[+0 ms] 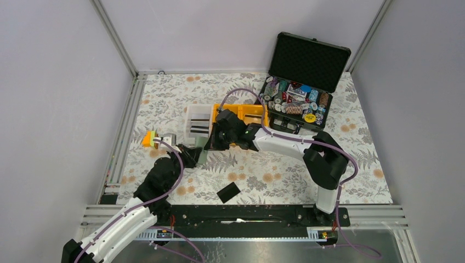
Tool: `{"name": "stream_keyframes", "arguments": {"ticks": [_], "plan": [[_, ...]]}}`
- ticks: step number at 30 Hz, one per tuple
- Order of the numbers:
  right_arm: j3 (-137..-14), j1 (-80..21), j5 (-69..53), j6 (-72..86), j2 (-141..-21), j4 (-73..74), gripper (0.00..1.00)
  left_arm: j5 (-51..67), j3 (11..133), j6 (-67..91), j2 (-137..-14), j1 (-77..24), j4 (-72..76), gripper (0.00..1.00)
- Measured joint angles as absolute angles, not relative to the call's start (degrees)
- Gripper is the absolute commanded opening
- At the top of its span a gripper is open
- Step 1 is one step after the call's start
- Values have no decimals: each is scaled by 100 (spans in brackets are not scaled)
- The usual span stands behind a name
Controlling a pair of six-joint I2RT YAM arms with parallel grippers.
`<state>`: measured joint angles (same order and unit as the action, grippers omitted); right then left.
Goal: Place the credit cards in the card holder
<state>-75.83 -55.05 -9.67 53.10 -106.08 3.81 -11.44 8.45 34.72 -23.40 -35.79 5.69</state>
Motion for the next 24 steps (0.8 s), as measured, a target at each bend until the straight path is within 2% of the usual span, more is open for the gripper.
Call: {"name": "stream_keyframes", "arguments": {"ticks": [16,17,21,24], "plan": [[-8084,-5457,-1033,5717,-10851,760,0,-1385,847,3157,-2381,-3575,777,0],[-8132,-5457,-1013,5664,-10851,836,3,-1391,847,3186,-2394,-3575,792,0],[-8237,-5459,-941,5371,-10831,996,34,-1463,864,3378,-2477,-3575,858,0],[-8202,-5487,-794,5092,-10678,1140,50,-1446,993,3634,-2617,-3599,773,0]]}}
